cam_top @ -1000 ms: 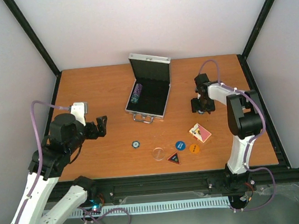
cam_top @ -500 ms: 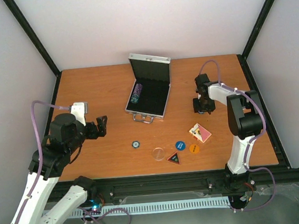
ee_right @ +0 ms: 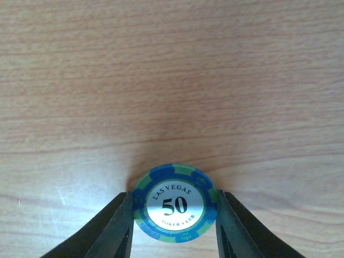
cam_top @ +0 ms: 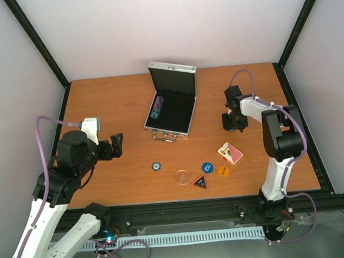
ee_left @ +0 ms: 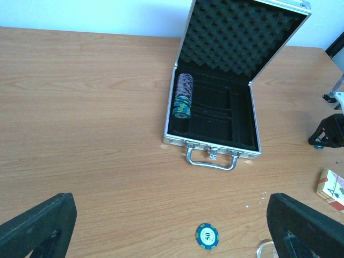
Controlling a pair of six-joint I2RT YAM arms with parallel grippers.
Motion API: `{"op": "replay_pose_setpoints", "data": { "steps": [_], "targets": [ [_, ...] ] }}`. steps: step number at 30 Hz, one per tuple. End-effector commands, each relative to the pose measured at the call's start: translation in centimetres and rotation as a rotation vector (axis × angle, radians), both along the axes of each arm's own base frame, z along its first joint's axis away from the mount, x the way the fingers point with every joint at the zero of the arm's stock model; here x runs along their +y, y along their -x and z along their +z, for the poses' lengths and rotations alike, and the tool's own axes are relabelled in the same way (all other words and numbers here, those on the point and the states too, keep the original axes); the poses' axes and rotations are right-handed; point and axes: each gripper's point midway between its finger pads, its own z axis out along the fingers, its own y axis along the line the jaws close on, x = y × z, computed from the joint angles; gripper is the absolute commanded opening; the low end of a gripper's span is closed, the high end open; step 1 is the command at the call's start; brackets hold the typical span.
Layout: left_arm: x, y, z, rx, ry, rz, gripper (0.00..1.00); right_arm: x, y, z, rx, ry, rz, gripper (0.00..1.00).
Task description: Pack up texas hold em set
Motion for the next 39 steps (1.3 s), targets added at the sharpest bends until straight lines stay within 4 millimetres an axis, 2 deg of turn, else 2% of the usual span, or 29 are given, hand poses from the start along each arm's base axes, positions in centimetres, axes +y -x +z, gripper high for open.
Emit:
{"op": "replay_pose_setpoints", "data": {
  "steps": [1,9,15,17,20,21,22,25,26,29,33,37,39],
  "targets": [
    [0.2,-0.2,0.9,-0.030,0.002,0.012,1.00,0.7,2.1,0.6,0.048,-0.049,-0.001,0.29],
    [0.0,-0.4,0.8,-0.026,0.006,0.009,1.00,1.5,1.9,5.0,-0.038,-0.056,0.025,0.28],
    [-0.2,-0.6,0.5,-0.017,0.008,0.001,1.00,1.4,2.1,5.9,-0.059,-0.041,0.033,0.31],
    [-0.6,-0.7,0.2,-0.005,0.009,-0.014,1.00,1.0,2.0,5.8,-0.064,-0.018,0.035,0.42],
    [-1.3,-1.0,-0.2,0.022,0.017,-0.040,1.00,0.8,1.9,5.7,-0.080,-0.011,0.025,0.74],
    [-1.6,-1.0,-0.3,0.029,0.023,-0.053,1.00,0.8,1.9,5.7,-0.087,-0.016,0.021,0.96],
    [-1.9,-1.1,-0.1,0.029,0.030,-0.066,1.00,0.9,2.0,5.8,-0.094,-0.021,0.022,0.99],
    [-2.8,-1.7,0.4,0.036,0.043,-0.099,1.00,0.4,2.1,6.4,-0.143,-0.012,0.002,1.00],
    [-3.1,-1.9,0.6,0.042,0.044,-0.110,1.00,0.7,2.2,6.8,-0.165,-0.030,0.008,1.00],
    [-3.8,-2.8,1.2,0.061,0.034,-0.130,1.00,1.2,2.6,6.2,-0.144,-0.059,0.022,1.00],
    [-3.6,-4.5,2.7,0.088,0.001,-0.080,1.00,2.8,2.6,6.3,-0.127,-0.157,0.021,1.00],
    [-2.3,-7.0,3.8,0.118,-0.079,0.029,1.00,1.9,1.8,6.9,-0.145,-0.108,-0.023,1.00],
    [-2.4,-8.4,4.2,0.139,-0.104,0.054,1.00,0.9,1.1,6.8,-0.144,-0.050,-0.061,1.00]
  ]
}}
